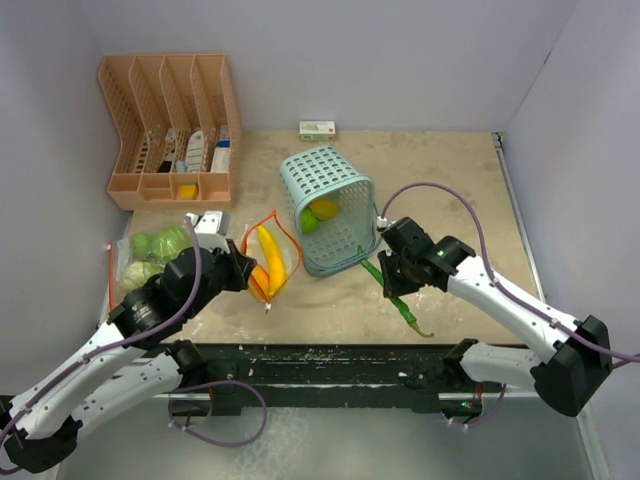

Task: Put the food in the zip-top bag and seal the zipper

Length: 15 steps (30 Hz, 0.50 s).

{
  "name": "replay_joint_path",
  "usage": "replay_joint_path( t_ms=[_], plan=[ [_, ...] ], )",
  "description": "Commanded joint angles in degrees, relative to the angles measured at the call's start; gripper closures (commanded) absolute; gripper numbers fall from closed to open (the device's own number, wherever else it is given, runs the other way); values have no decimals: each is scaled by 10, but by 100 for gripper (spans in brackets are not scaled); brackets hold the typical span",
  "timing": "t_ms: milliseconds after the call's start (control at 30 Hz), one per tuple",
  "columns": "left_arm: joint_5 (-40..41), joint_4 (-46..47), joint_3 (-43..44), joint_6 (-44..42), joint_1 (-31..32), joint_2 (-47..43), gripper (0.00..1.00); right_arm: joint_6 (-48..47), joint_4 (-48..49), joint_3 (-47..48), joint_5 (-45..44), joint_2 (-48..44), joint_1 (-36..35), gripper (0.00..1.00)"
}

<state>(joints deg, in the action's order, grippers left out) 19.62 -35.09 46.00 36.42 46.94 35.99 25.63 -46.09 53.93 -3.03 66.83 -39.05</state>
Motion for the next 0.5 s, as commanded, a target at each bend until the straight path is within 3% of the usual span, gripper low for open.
replay_joint_path(
  t_ms=[0, 300, 467],
  plan=[
    [10, 18, 4, 2, 2, -12, 100, 76, -33, -30, -16, -25, -31, 79],
    [8, 20, 4, -8, 2, -20, 100, 164, -131, -59, -13, -92, -123, 80],
    [9, 15, -6, -3, 2, -32, 100, 132, -54, 29, 77, -155, -139, 80]
  ],
)
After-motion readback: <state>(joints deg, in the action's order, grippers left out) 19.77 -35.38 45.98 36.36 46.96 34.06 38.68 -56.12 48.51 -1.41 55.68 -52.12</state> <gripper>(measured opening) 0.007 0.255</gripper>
